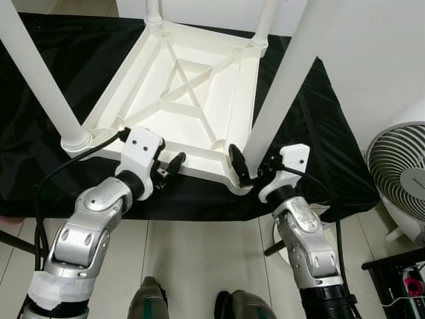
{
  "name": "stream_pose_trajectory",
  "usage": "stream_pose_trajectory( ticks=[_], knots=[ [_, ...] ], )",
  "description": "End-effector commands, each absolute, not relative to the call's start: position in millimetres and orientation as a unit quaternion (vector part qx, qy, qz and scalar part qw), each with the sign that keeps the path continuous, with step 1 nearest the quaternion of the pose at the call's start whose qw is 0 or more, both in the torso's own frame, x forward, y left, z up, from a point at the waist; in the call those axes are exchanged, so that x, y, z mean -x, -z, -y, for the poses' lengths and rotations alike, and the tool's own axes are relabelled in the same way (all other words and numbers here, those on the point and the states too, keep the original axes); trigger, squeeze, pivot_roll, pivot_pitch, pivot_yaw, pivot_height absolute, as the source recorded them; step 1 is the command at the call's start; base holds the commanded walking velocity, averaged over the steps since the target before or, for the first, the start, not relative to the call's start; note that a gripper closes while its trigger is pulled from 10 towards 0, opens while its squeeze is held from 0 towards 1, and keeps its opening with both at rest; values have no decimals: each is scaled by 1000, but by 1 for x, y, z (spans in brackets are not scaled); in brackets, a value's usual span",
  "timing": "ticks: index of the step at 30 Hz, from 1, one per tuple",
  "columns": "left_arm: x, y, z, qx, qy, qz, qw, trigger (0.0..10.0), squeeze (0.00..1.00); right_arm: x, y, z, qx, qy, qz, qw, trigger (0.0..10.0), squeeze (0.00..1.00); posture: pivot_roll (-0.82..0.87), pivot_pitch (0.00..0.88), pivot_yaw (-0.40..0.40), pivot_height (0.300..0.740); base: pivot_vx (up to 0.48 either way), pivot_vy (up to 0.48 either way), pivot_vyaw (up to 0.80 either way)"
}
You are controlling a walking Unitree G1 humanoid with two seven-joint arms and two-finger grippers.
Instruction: Building children table
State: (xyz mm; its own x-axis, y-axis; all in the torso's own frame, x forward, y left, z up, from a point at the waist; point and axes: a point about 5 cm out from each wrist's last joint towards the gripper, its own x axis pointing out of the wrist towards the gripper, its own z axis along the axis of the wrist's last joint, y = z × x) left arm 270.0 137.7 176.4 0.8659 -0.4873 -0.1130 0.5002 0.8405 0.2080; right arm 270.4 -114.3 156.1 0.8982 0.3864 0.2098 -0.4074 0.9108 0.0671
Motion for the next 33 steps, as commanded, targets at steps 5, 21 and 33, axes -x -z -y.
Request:
stream_pose_trajectory(
  ticks=[5, 21, 33],
  knots=[
    [-262, -167, -130, -150, 291, -19, 945, 10000, 0, -270, -151, 118, -42, -245, 88, 965, 10000, 0, 61, 90, -56, 740, 0, 0, 0],
    [-261, -160, -129, -160, 315, -11, 936, 10000, 0, -282, -153, 126, -35, -284, 97, 953, 10000, 0, 58, 68, -39, 740, 0, 0, 0],
    [-250, -159, -110, -118, 353, -2, 928, 10000, 0, -293, -145, 134, 2, -377, 62, 924, 353, 0, 63, 58, -39, 740, 0, 0, 0]
  ],
)
